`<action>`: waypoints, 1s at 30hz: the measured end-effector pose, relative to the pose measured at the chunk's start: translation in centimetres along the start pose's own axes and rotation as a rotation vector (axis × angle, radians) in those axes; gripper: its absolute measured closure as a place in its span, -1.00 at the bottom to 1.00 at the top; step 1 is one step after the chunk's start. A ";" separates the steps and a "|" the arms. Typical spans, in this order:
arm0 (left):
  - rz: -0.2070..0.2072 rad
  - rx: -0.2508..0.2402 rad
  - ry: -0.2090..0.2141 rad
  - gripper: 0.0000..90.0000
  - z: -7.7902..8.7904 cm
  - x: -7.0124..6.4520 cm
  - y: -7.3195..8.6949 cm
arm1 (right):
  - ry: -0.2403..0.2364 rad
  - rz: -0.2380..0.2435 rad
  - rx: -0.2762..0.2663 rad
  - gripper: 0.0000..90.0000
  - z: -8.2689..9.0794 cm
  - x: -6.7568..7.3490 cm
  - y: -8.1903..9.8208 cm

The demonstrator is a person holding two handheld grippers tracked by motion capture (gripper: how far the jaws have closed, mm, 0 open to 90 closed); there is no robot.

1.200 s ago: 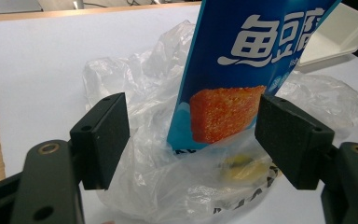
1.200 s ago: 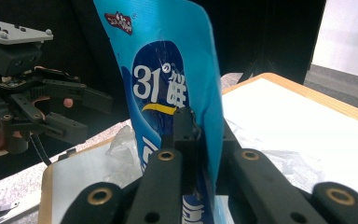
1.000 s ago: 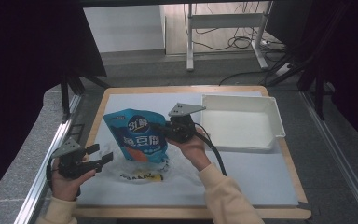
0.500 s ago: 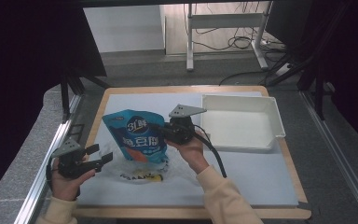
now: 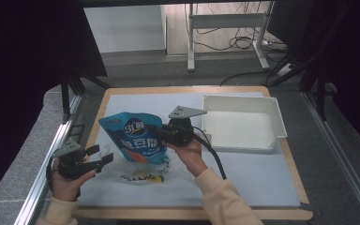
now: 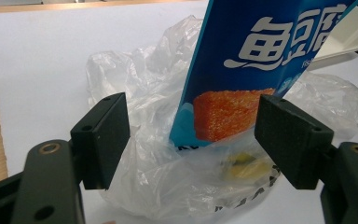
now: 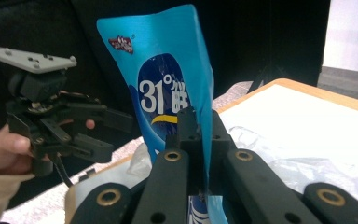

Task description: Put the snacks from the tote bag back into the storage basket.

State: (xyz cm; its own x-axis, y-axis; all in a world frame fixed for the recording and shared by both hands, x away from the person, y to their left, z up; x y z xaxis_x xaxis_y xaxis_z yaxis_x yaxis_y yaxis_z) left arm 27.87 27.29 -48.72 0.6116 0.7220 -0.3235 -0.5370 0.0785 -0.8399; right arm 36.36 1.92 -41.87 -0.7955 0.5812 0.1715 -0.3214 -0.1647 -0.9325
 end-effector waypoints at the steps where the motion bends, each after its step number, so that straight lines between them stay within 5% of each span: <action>1: 0.000 0.002 0.000 -0.40 0.0 0.0 0.0 | -0.007 -0.010 -0.001 0.97 0.0 0.0 0.0; 30: 0.003 0.007 -0.003 -0.40 -0.2 0.3 0.2 | -0.037 -0.003 -0.057 0.98 0.7 1.6 -1.8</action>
Point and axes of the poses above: each handheld gripper's, and its own axes: z roughly backward along the jaws, y roughly out of its underside, x roughly to its left, the point moved 5 cm from there along -z, roughly forward along the jaws, and after that the axes turned 12 degrees about y, right-handed, at the moved point
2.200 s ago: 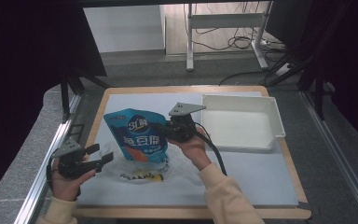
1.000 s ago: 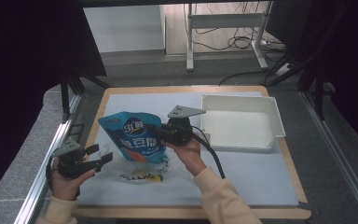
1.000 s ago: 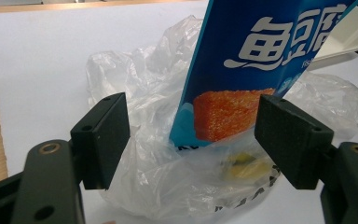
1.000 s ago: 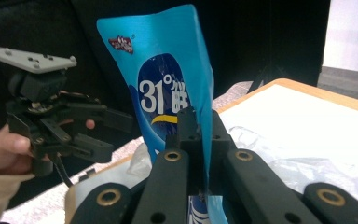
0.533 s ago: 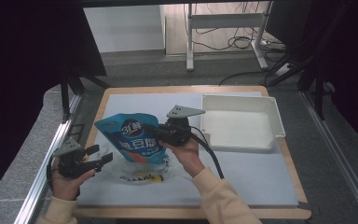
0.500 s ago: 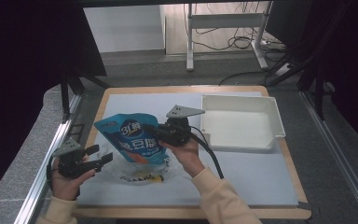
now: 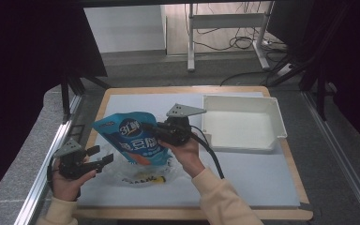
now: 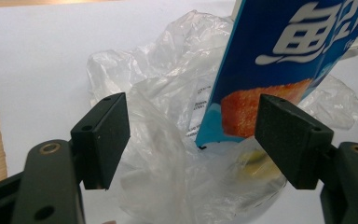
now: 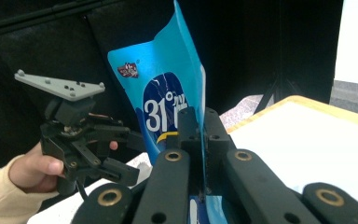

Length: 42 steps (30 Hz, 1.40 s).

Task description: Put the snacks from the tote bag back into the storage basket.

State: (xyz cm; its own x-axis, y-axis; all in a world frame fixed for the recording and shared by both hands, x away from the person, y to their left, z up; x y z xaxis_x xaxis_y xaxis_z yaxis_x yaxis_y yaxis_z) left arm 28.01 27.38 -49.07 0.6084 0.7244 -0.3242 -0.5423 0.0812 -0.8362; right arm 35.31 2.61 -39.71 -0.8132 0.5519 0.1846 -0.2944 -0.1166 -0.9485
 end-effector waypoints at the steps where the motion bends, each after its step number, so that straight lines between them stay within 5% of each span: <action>1: -0.002 0.002 0.000 -0.40 0.0 0.1 0.0 | -0.002 -0.001 -0.012 0.98 0.2 0.1 -0.4; 15: 0.005 0.006 -0.005 -0.40 0.0 0.3 0.1 | 0.009 0.010 -0.073 0.98 2.6 -0.2 -3.4; 42: 0.009 0.012 -0.006 -0.40 -0.2 0.5 0.4 | 0.067 0.009 -0.112 0.98 6.3 -2.7 -5.0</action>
Point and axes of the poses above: each handheld gripper's, and its own axes: z roughly backward along the jaws, y roughly out of its underside, x roughly to its left, the point moved 5 cm from there along -z, roughly forward along the jaws, and after that the axes turned 12 degrees about y, right-handed, at the moved point
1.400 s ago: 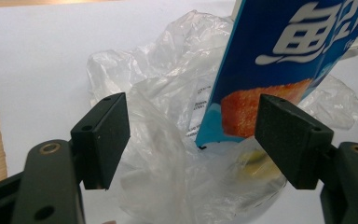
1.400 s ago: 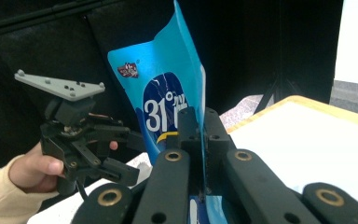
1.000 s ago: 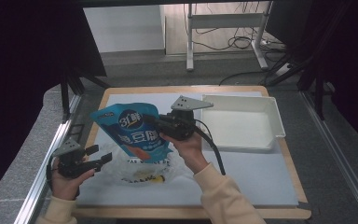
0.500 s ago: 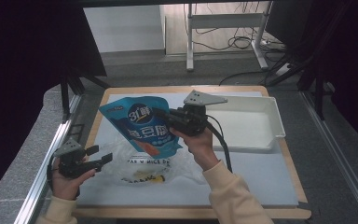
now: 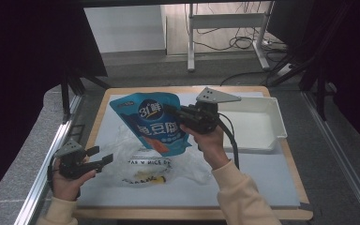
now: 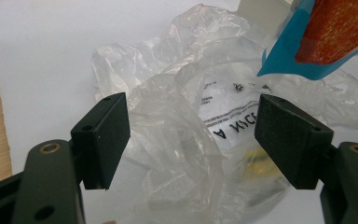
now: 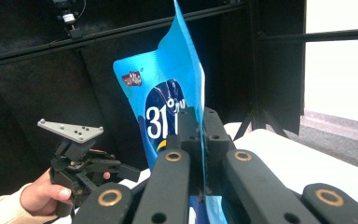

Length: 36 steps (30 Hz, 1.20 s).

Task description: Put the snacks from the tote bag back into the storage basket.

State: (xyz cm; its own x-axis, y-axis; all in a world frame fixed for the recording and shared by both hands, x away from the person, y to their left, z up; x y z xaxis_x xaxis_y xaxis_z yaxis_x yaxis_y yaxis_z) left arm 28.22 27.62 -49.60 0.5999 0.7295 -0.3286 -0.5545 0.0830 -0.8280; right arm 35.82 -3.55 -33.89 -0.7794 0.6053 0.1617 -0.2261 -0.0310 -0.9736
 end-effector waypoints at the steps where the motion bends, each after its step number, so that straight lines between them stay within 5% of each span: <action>1: -0.001 0.000 0.001 -0.40 0.0 0.0 0.0 | 0.002 -0.006 -0.001 0.98 0.2 -0.1 -0.1; 36: -0.001 0.010 0.003 -0.40 -0.3 0.1 0.2 | 0.097 -0.018 -0.051 0.98 4.0 -4.4 -2.0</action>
Point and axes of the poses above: each handheld gripper's, and its own axes: z roughly backward along the jaws, y roughly out of its underside, x roughly to its left, the point moved 5 cm from there along -z, roughly forward along the jaws, and after that the axes turned 12 degrees about y, right-handed, at the moved point
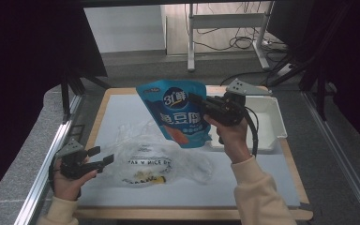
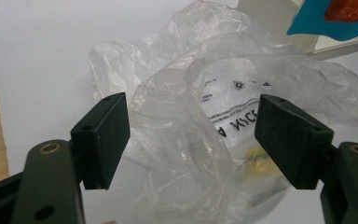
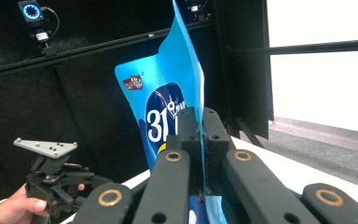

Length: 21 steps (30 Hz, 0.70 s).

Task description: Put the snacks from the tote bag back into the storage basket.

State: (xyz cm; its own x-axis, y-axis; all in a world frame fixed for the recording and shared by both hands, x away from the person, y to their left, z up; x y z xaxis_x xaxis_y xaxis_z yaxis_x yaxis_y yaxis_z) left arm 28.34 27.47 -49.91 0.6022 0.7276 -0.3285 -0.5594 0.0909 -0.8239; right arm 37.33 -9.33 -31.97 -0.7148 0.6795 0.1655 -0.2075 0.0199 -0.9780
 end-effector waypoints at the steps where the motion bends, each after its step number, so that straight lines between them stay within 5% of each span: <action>1: 0.000 -0.002 -0.001 -0.40 0.0 0.0 0.0 | 0.003 0.002 -0.003 0.98 0.1 -0.1 -0.1; 21: -0.007 0.003 -0.005 -0.40 -0.3 0.0 0.1 | 0.079 -0.011 -0.037 0.98 2.2 -4.0 -1.8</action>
State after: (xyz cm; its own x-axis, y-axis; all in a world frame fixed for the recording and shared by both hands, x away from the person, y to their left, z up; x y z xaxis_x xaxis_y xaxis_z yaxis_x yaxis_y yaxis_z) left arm 28.41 27.27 -50.09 0.6032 0.7304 -0.3204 -0.5567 0.0980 -0.8249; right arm 39.09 -13.63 -30.61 -0.6573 0.7348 0.1672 -0.1892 0.0539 -0.9805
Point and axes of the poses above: each handheld gripper's, and its own axes: z roughly backward along the jaws, y roughly out of its underside, x roughly to its left, the point moved 5 cm from there along -z, roughly forward along the jaws, and after that the axes turned 12 degrees about y, right-handed, at the moved point
